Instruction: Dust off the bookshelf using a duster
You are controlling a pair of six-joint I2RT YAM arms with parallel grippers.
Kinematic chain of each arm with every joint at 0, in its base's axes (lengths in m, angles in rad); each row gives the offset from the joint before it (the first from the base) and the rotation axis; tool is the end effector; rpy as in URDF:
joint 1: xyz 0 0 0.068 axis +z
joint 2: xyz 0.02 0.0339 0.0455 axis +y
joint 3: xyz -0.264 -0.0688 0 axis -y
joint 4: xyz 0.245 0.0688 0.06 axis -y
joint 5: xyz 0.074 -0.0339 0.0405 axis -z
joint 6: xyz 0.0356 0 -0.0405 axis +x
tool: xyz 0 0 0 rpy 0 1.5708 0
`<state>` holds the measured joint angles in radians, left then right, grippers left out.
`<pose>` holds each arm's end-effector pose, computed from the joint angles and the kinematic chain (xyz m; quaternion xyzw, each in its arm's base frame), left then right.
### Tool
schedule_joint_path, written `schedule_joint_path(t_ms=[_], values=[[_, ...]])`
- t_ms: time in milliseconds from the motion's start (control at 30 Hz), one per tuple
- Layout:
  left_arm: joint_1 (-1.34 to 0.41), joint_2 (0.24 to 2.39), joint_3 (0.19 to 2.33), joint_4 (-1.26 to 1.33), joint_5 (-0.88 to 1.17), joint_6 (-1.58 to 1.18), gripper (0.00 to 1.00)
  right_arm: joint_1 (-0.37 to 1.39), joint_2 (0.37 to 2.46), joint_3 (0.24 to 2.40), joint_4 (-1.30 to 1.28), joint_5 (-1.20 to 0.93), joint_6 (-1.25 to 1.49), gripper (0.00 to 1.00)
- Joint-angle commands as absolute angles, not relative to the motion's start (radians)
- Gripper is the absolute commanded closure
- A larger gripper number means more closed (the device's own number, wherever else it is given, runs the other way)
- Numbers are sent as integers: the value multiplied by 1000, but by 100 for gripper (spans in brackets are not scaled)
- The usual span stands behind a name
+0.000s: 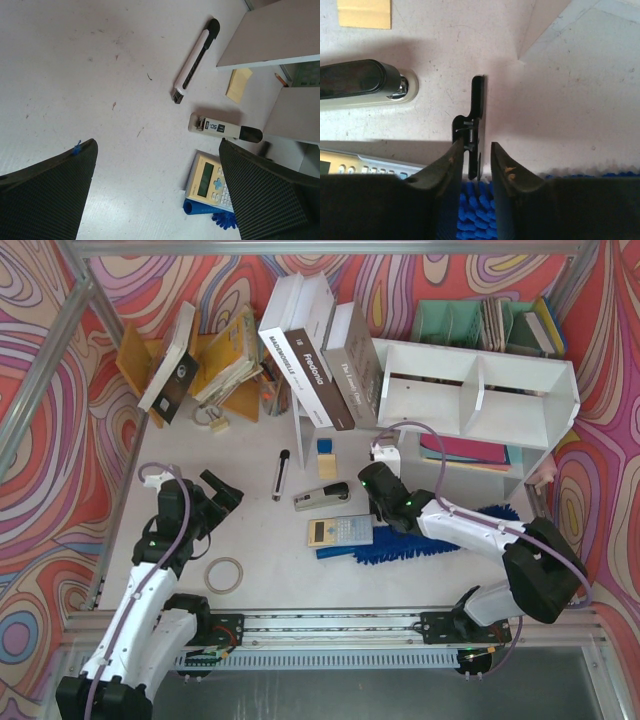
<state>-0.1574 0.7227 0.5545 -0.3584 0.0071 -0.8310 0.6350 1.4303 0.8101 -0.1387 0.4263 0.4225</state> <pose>0.1662 -0.0266 0.2512 -0.2848 0.8187 -0.2393 0.4376 0.2458 0.1628 0.2081 -0.0122 0.9017 0.0269 0.4313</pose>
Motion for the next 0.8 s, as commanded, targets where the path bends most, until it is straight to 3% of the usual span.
schedule_joint_path(t_ms=[0, 67, 133, 300, 767], values=[[-160, 734, 546, -364, 22, -841, 2, 640, 1423, 829, -129, 431, 435, 54], [-161, 745, 554, -366, 37, -838, 3, 640, 1413, 837, -152, 426, 453, 42], [-166, 756, 561, -362, 55, -835, 3, 640, 1398, 843, -178, 411, 470, 38], [-235, 779, 573, -345, 51, -840, 3, 640, 1327, 839, -243, 339, 555, 38], [-665, 1065, 617, -119, -111, -900, 4, 638, 1254, 716, -196, 125, 708, 38]])
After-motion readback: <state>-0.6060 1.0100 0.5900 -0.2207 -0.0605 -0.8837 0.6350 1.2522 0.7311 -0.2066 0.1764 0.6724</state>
